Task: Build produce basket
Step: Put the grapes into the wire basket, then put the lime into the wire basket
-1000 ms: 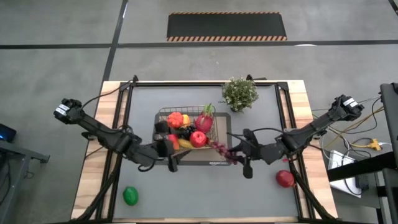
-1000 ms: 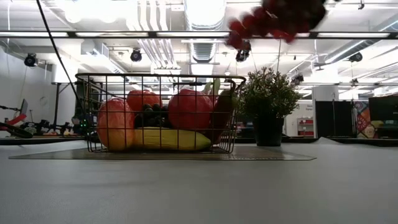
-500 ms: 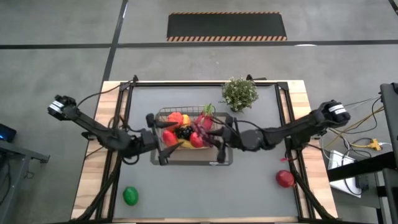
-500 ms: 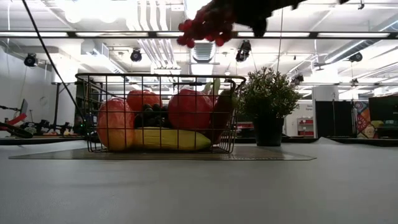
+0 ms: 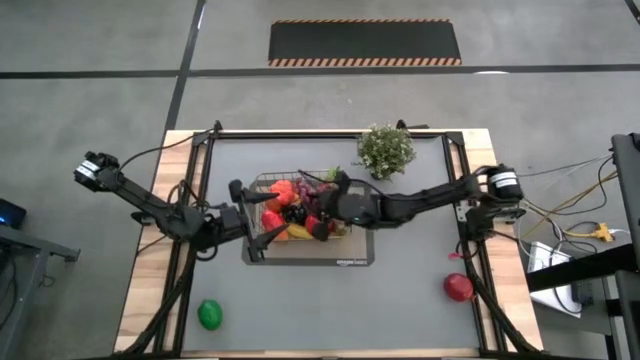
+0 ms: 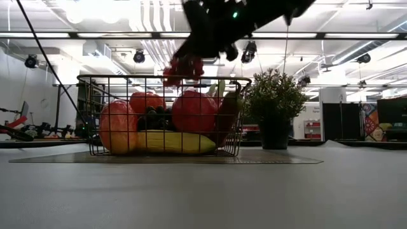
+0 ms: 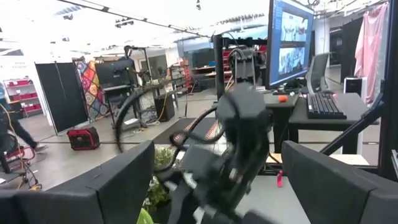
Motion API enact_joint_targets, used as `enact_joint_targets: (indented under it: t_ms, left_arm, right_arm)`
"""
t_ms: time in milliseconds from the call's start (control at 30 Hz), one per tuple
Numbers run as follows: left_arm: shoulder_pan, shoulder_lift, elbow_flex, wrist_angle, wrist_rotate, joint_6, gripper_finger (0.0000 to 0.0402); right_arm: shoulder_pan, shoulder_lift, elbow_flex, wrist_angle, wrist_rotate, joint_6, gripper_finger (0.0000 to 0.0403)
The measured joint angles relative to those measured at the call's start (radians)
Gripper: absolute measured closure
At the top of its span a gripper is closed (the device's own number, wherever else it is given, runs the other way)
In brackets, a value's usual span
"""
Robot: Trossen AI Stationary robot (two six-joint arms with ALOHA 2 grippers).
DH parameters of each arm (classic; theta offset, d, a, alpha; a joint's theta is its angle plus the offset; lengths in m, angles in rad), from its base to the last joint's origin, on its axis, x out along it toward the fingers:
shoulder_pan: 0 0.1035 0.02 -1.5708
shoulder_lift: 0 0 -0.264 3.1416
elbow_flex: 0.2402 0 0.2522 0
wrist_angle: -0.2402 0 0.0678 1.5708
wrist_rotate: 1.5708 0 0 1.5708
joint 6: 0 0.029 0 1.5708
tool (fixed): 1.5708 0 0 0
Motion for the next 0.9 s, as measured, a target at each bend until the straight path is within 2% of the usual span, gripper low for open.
enact_joint_targets:
  t_ms: [233,433,733,900]
  left_arm:
    - [0.000,0.002,0.000,-0.003,0.000,0.001,0.0070]
    - [0.000,0.002,0.000,-0.008,0.000,0.001,0.0070]
    - [-0.001,0.005,-0.003,-0.014,0.000,-0.006,0.0070]
    - [-0.001,0.019,-0.005,-0.108,0.002,-0.122,0.0070]
  right_arm:
    - [-0.029,0.109,0.141,-0.172,0.005,0.000,0.0308]
    - [-0.030,0.162,0.209,-0.255,0.108,0.002,0.0299]
    - [-0.031,0.161,0.220,-0.298,0.123,0.017,0.0203]
    - [-0.009,0.117,0.220,-0.348,0.126,0.017,0.0154]
